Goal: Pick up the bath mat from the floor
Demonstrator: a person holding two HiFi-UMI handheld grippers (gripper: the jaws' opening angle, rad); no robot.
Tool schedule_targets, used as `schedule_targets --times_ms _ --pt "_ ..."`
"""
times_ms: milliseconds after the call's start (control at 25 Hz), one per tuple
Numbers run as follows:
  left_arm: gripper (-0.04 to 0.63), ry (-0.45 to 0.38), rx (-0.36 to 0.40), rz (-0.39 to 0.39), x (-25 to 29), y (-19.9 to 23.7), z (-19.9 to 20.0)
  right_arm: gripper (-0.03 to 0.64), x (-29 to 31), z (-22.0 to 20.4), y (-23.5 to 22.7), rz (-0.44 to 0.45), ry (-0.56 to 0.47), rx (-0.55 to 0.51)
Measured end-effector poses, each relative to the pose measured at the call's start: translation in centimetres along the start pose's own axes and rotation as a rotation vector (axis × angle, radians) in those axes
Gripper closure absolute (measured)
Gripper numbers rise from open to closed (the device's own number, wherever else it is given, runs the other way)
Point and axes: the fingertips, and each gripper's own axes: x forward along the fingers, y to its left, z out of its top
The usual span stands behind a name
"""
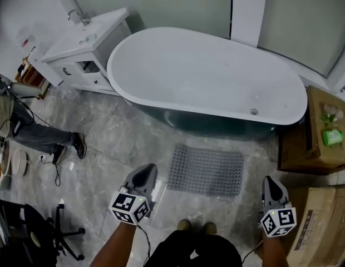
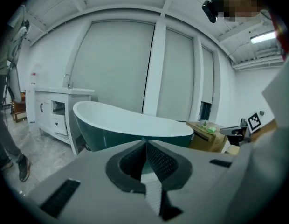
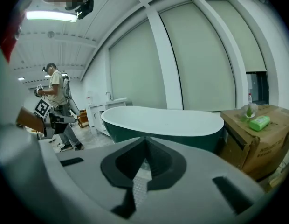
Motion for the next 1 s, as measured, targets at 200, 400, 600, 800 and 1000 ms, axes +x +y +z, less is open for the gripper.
schedule_targets --times_ms 200,400,600,800,1000 --pt "0.581 0.098 -0.034 0.005 4.9 2.8 -7.8 0.612 4.6 -7.1 -2.1 -0.025 0.055 0.018" --pt "0.504 0.194 -0.090 0.006 9.2 6.1 -16.1 0.558 9.2 -14.5 -3.9 -0.026 0.126 0.040" --pt "0.449 0.282 -0.110 0.006 13.1 8.5 -24.6 0.520 12.6 -22.6 -6.1 -0.034 0.199 0.050" --pt "0.392 0.344 -0.168 0.014 16.7 10.6 -32.2 0.472 15.9 -30.4 -8.8 -0.046 0.268 0.066" --pt "0.363 0.413 -0.200 0.024 20.0 12.4 -39.6 0.438 18.8 -37.9 -11.6 -0.066 0.328 0.070"
